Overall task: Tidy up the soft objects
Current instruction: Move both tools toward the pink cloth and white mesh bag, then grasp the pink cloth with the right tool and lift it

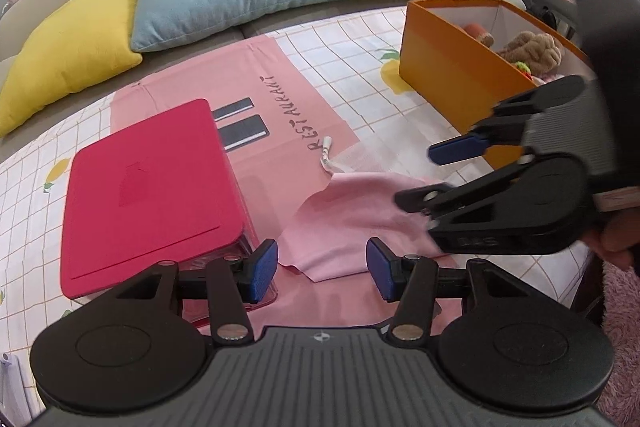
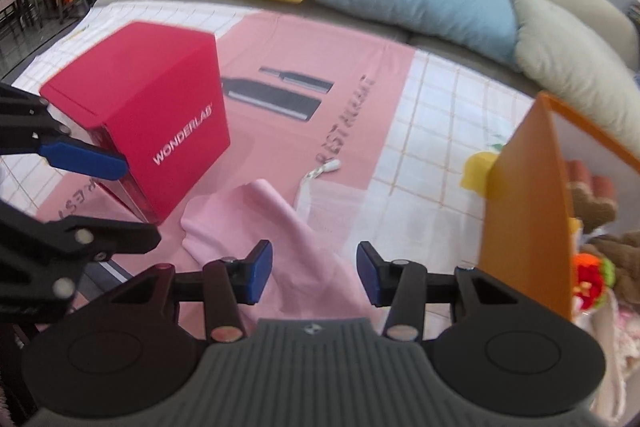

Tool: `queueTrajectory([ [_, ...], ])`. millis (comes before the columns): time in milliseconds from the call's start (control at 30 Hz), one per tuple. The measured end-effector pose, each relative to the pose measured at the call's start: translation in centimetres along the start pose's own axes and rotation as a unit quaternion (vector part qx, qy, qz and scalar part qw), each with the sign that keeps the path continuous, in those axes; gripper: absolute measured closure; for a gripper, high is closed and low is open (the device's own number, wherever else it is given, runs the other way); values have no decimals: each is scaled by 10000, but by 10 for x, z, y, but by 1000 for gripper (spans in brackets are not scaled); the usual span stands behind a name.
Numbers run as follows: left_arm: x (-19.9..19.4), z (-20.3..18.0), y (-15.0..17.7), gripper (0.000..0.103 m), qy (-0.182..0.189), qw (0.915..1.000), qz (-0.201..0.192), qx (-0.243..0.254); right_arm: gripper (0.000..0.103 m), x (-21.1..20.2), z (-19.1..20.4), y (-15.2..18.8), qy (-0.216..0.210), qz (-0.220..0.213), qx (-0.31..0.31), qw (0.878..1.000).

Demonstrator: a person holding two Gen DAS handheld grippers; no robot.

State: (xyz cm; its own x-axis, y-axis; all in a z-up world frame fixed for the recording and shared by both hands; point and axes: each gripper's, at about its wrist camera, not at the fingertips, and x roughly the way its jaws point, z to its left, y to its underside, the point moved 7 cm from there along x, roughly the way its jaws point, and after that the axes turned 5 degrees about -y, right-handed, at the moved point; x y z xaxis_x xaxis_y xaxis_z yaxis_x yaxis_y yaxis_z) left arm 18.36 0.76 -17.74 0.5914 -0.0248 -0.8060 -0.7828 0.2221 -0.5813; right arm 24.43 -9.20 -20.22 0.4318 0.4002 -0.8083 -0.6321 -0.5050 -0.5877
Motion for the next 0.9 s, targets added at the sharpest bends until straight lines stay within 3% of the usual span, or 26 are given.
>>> queueTrajectory([
  [300, 12, -4, 10, 42, 7, 9996, 294, 42, 31, 30, 11, 14, -352, 317, -100, 9988],
  [467, 16, -7, 16, 43, 43, 9992, 384, 96, 32, 46, 11, 25, -292, 555, 21, 9980],
  [533, 16, -8, 17, 43, 53, 9992, 380, 86, 40, 45, 6, 26, -274, 447, 257, 9983],
  [667, 18, -8, 17, 43, 48, 9992, 394, 45, 93, 41, 4, 25, -131, 405, 188, 9989],
  [767, 16, -10, 15, 43, 75, 9993, 358, 33, 103, 40, 3, 26, -106, 433, 113, 9989],
  [900, 14, -14, 11, 44, 128, 9994, 304, 54, 103, 29, 2, 26, -164, 344, 195, 9991],
])
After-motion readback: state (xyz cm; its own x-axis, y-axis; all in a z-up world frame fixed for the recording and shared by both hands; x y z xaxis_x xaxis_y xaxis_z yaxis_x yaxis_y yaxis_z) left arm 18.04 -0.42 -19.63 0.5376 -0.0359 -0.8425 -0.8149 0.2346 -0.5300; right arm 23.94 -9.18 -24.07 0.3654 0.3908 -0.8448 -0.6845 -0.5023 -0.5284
